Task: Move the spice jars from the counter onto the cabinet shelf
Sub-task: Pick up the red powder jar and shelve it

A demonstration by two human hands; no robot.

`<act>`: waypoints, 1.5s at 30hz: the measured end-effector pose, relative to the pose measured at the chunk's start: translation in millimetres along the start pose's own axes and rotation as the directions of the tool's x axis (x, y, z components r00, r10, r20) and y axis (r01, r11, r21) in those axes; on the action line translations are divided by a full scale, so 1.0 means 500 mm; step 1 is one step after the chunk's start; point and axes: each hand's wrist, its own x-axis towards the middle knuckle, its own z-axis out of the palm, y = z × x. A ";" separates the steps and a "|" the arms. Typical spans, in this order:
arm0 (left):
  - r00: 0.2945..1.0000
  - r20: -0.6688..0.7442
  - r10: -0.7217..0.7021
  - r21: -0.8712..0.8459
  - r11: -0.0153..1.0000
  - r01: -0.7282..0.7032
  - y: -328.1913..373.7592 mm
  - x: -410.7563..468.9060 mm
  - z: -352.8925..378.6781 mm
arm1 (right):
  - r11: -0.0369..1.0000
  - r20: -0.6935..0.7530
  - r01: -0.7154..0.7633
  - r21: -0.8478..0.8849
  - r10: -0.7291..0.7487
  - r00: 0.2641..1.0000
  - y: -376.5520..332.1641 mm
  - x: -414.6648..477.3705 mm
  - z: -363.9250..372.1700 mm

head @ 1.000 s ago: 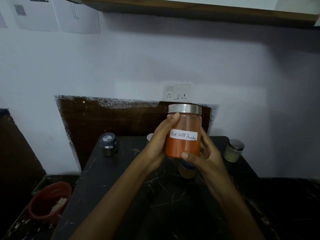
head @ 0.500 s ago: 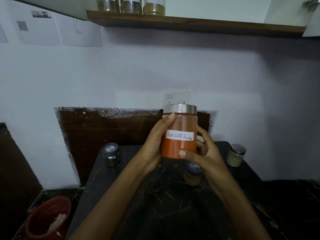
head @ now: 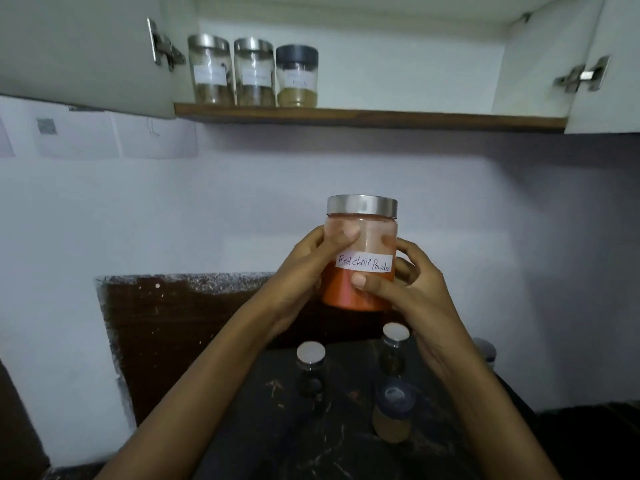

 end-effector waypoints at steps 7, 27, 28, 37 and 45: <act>0.983 -0.108 0.147 0.283 0.953 -0.112 0.083 0.098 -0.024 | 0.993 0.009 0.115 -0.024 -0.114 0.993 -0.040 0.136 -0.018; 0.824 -0.368 0.431 0.415 0.869 -0.270 0.316 0.537 -0.087 | 0.929 0.119 0.369 0.016 -0.368 0.922 -0.184 0.683 -0.058; 0.818 -0.378 0.434 0.439 0.862 -0.255 0.321 0.558 -0.094 | 0.929 0.123 0.370 0.016 -0.369 0.921 -0.185 0.707 -0.056; 0.630 -0.367 0.684 0.928 0.314 0.201 0.287 0.683 -0.163 | 0.941 0.233 0.318 -0.115 -0.286 0.929 -0.153 0.855 -0.052; 0.587 -0.225 0.778 0.950 0.042 0.309 0.238 0.700 -0.163 | 0.955 0.271 0.261 -0.142 -0.216 0.938 -0.128 0.881 -0.054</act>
